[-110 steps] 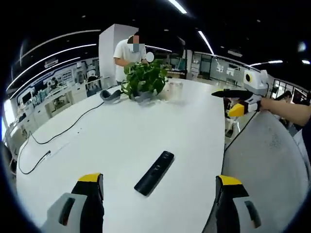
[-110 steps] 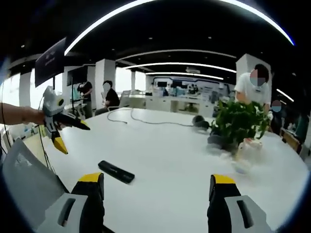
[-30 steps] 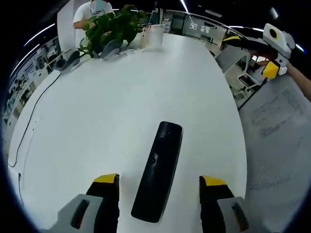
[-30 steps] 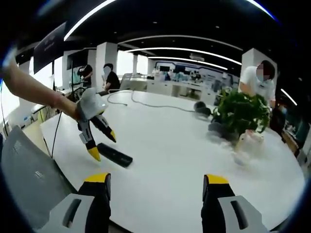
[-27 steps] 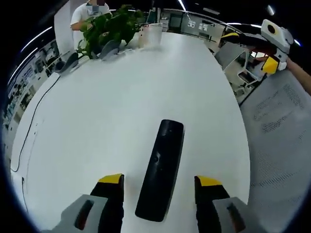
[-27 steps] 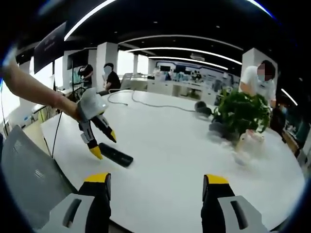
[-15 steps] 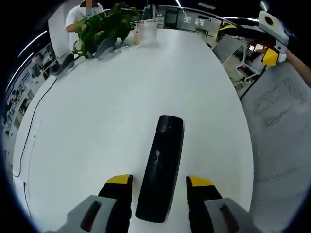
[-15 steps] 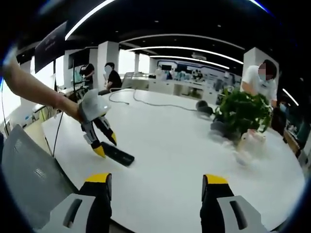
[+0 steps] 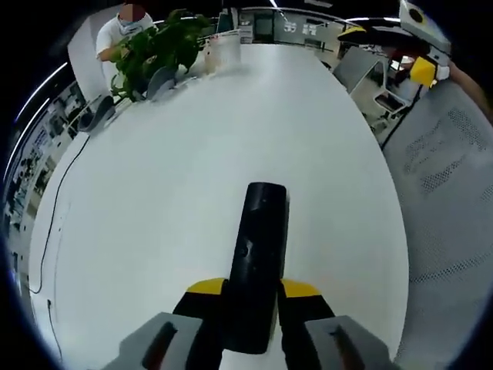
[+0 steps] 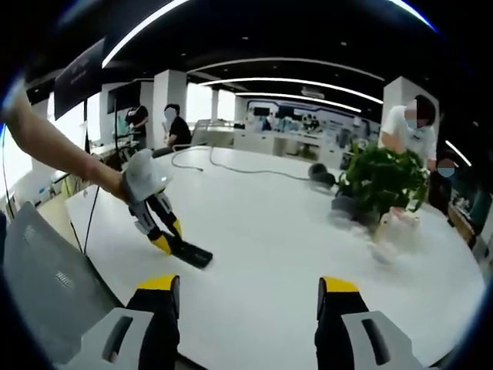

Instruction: Press the specified remote control buttons in sequence, fully releasing each button before pressing the next.

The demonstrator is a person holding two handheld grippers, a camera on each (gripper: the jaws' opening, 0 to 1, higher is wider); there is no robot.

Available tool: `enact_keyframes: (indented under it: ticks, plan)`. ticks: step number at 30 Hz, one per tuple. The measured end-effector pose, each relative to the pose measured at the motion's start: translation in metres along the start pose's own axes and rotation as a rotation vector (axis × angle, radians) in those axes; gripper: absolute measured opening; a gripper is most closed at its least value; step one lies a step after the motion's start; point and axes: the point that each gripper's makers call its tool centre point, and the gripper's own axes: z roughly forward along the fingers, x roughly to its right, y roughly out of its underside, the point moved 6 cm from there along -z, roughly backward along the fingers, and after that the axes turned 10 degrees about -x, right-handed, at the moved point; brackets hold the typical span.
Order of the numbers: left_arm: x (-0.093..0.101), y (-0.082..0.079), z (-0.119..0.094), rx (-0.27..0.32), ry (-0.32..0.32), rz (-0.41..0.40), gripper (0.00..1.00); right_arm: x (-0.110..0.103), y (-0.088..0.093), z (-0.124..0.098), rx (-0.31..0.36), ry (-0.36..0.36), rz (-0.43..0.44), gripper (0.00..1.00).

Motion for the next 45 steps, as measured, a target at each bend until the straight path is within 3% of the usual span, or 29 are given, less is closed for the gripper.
enact_keyframes:
  ticks: [45]
  plan:
    - [0.07, 0.021, -0.01, 0.011, 0.017, -0.019, 0.24, -0.014, 0.004, 0.006, -0.052, -0.078, -0.056, 0.67]
